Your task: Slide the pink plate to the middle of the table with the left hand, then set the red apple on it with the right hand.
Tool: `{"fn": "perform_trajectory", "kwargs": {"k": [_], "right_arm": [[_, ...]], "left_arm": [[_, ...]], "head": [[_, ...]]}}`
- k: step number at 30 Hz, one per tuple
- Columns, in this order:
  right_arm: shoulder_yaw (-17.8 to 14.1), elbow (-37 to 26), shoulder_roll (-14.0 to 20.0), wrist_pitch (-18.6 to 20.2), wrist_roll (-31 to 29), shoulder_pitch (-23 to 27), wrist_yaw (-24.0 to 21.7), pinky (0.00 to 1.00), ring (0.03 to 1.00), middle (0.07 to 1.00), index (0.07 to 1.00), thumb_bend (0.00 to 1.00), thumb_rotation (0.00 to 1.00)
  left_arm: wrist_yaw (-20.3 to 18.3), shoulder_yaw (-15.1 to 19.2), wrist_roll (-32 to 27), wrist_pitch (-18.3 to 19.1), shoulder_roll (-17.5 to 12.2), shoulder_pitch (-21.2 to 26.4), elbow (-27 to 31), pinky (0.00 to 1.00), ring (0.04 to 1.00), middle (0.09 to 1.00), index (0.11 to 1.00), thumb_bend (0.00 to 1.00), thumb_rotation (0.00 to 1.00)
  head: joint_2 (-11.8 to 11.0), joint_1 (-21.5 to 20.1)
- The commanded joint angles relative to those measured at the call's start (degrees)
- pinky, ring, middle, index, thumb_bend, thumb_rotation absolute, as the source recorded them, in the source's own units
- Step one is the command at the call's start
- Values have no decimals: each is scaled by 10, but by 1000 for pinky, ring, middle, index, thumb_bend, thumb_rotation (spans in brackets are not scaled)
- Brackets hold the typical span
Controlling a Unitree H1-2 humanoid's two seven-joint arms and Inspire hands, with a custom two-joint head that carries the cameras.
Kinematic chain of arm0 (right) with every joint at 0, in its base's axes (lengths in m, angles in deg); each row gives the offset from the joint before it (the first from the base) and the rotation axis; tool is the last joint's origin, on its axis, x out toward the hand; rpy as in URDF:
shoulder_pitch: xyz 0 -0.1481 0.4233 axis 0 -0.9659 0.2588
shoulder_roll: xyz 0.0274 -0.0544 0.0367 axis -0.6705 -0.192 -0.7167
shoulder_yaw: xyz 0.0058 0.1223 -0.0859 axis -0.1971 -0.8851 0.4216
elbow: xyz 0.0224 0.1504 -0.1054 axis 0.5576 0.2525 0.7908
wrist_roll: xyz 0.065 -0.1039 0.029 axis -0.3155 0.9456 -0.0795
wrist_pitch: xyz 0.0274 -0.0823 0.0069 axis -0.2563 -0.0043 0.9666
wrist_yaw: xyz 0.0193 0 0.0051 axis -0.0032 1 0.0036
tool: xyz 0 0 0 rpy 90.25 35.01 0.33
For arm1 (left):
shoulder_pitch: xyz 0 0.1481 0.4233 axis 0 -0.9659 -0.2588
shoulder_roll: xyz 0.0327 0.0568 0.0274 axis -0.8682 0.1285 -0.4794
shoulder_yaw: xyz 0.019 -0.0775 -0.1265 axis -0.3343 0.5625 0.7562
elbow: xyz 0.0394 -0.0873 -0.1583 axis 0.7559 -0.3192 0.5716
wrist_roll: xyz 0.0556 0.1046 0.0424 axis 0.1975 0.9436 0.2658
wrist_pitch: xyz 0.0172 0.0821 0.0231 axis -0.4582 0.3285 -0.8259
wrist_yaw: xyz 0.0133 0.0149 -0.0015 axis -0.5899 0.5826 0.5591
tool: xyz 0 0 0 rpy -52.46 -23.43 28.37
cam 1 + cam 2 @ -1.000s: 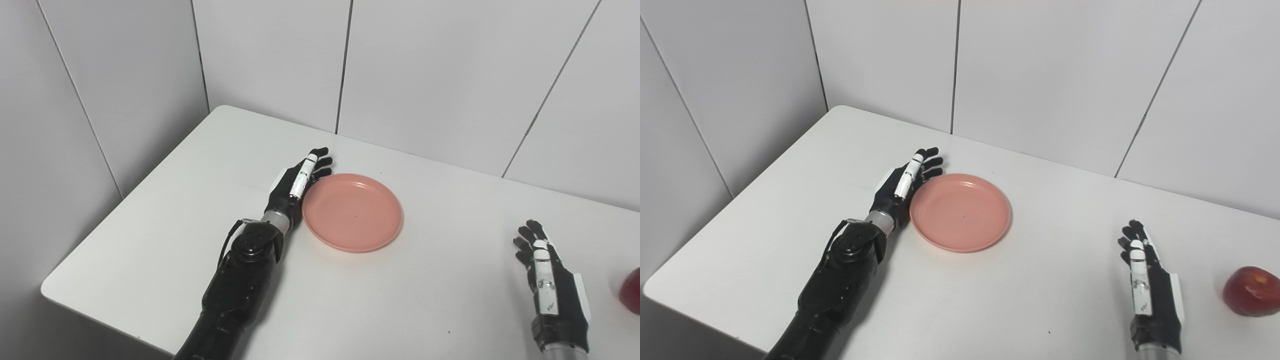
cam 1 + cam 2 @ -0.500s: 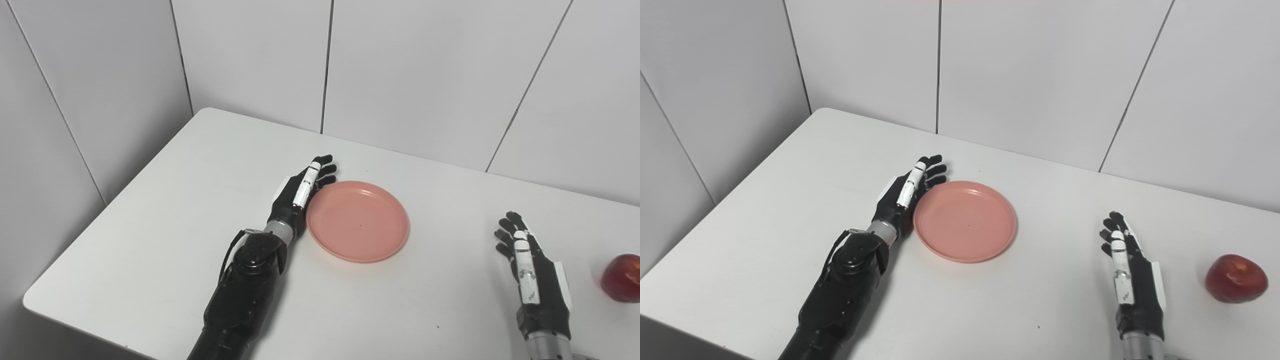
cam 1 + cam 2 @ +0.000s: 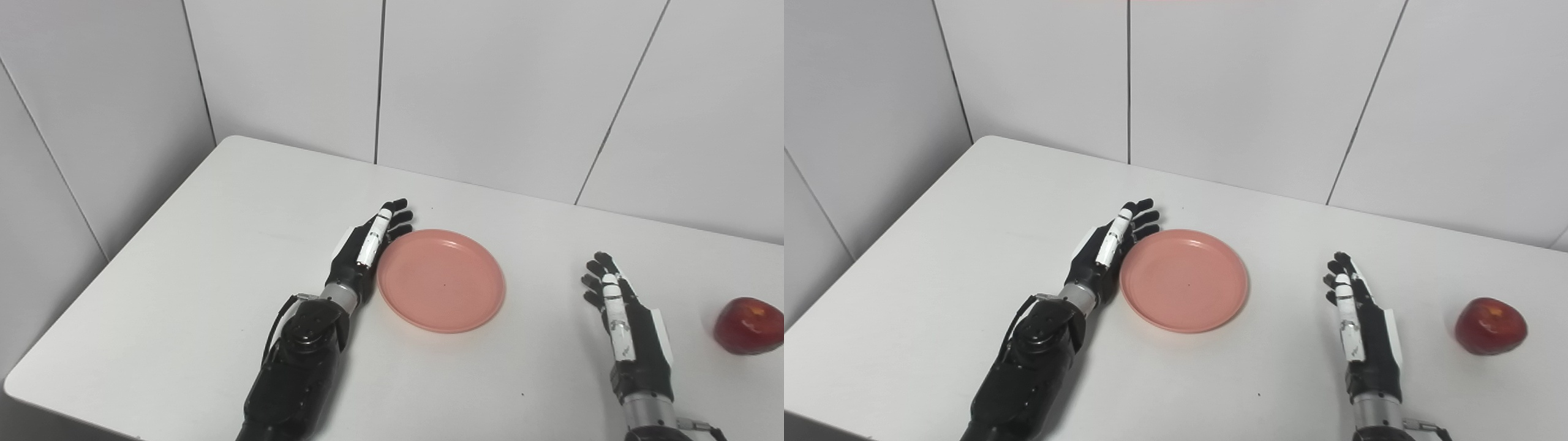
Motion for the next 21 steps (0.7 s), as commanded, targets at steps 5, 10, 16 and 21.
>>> {"fn": "perform_trajectory", "kwargs": {"k": [5, 10, 16, 21], "right_arm": [[0, -22, -12, 1, 5, 18, 8, 864, 862, 881, 883, 246, 1000], [0, -26, -17, 10, 13, 19, 11, 861, 860, 876, 880, 246, 1000], [3, -28, -22, 16, 20, 20, 14, 866, 862, 876, 881, 246, 1000], [5, -35, -27, 25, 30, 21, 19, 853, 859, 872, 877, 237, 1000]], "left_arm": [[-15, -22, 1, 24, 21, -5, 27, 877, 884, 889, 870, 354, 1000], [-11, -28, 3, 31, 34, -13, 39, 884, 886, 894, 871, 352, 1000], [-15, -42, 8, 36, 39, -20, 51, 885, 889, 899, 879, 355, 1000], [-21, -45, 6, 39, 40, -24, 56, 894, 890, 898, 881, 359, 1000]], "head": [[5, -15], [11, -29], [17, -48], [23, -66]]}}
